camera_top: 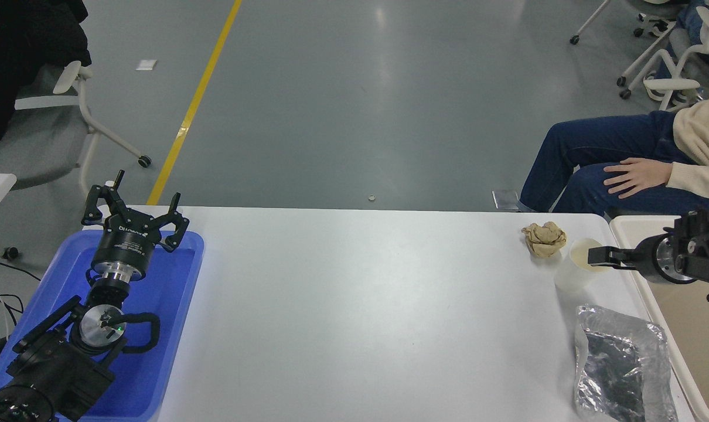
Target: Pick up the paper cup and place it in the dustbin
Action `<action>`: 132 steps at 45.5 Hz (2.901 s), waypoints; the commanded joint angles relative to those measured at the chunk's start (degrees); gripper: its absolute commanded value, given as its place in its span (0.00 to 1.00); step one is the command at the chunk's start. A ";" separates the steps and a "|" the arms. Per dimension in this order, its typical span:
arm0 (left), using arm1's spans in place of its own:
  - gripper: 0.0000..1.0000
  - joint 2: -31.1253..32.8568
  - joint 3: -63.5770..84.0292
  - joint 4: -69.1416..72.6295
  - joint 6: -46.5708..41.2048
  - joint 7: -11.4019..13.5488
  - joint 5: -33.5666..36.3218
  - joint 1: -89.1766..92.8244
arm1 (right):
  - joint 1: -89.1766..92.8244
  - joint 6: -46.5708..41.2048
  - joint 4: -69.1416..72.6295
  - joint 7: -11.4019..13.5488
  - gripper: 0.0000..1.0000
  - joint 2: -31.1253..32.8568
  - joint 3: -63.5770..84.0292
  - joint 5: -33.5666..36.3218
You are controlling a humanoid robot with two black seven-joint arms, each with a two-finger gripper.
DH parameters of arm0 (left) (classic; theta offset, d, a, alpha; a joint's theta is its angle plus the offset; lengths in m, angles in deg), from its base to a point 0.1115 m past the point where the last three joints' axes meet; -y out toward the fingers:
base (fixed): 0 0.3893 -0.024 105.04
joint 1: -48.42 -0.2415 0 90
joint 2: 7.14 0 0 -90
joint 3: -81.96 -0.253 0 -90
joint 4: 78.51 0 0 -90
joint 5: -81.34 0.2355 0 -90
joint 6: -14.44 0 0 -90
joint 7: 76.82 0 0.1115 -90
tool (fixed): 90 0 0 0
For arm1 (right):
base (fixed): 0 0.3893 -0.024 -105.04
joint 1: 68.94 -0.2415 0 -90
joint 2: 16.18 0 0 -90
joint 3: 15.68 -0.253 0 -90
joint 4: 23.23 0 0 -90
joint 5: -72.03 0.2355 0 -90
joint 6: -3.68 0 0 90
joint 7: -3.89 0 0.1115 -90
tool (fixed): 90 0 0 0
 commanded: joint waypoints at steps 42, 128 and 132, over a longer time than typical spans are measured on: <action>1.00 0.00 0.00 0.00 -0.01 0.08 0.00 0.02 | 3.73 2.02 0.34 0.43 0.00 -2.06 -5.77 4.91; 1.00 0.00 -0.09 0.00 -0.45 -0.01 0.00 0.02 | -80.37 -31.99 50.00 2.71 0.00 2.68 23.32 -2.91; 1.00 0.00 -0.09 0.00 -0.45 -0.01 -0.08 0.02 | -82.40 -32.87 50.00 2.71 0.00 2.51 23.50 -3.00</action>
